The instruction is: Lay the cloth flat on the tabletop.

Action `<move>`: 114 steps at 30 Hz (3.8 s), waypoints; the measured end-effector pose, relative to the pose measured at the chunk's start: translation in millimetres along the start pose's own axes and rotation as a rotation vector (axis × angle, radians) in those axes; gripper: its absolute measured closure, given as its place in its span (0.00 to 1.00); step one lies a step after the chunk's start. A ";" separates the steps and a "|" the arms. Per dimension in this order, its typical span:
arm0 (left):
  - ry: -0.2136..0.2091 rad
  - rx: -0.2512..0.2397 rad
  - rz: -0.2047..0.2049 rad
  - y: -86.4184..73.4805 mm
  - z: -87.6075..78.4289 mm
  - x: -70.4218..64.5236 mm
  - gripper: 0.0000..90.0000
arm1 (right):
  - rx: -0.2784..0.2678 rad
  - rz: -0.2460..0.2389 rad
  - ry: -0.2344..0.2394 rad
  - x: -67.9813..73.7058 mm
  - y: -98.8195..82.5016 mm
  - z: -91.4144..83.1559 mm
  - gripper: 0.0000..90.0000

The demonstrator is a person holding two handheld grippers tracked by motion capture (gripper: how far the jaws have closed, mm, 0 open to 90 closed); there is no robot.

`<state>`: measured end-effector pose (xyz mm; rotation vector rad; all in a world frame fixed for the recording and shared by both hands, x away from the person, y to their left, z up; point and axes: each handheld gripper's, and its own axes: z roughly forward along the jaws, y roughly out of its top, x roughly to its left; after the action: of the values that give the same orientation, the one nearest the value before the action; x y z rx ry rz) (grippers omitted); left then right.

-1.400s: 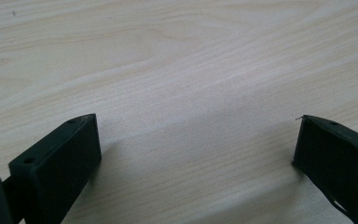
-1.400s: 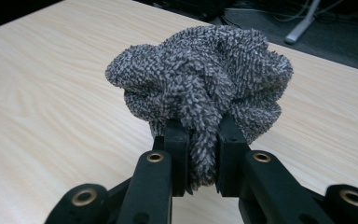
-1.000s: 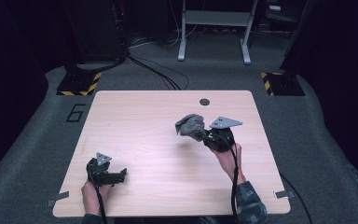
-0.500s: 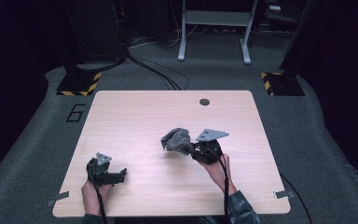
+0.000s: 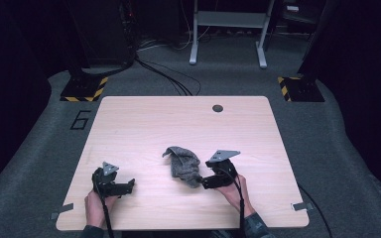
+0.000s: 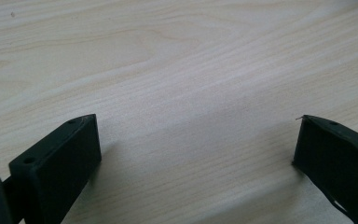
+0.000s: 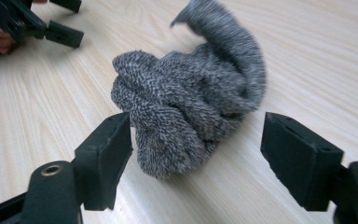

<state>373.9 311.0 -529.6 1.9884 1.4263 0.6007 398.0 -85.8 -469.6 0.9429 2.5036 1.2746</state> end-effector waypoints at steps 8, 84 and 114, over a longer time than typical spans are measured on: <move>-0.161 -0.090 -0.003 37.6 -14.0 -31.3 0.09 | -0.030 -0.024 -0.047 16.2 27.9 -9.5 0.43; -0.490 0.045 0.118 41.6 -6.1 -93.9 0.48 | 0.111 0.180 -0.203 -44.8 -21.2 -24.4 0.43; -0.460 0.078 0.295 43.9 15.6 -126.5 0.96 | 0.059 0.074 -0.197 -16.2 10.3 -5.7 0.98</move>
<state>373.8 177.4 -511.2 2.2349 0.8999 0.1850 413.0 -95.0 -460.0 1.1250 2.3854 1.0748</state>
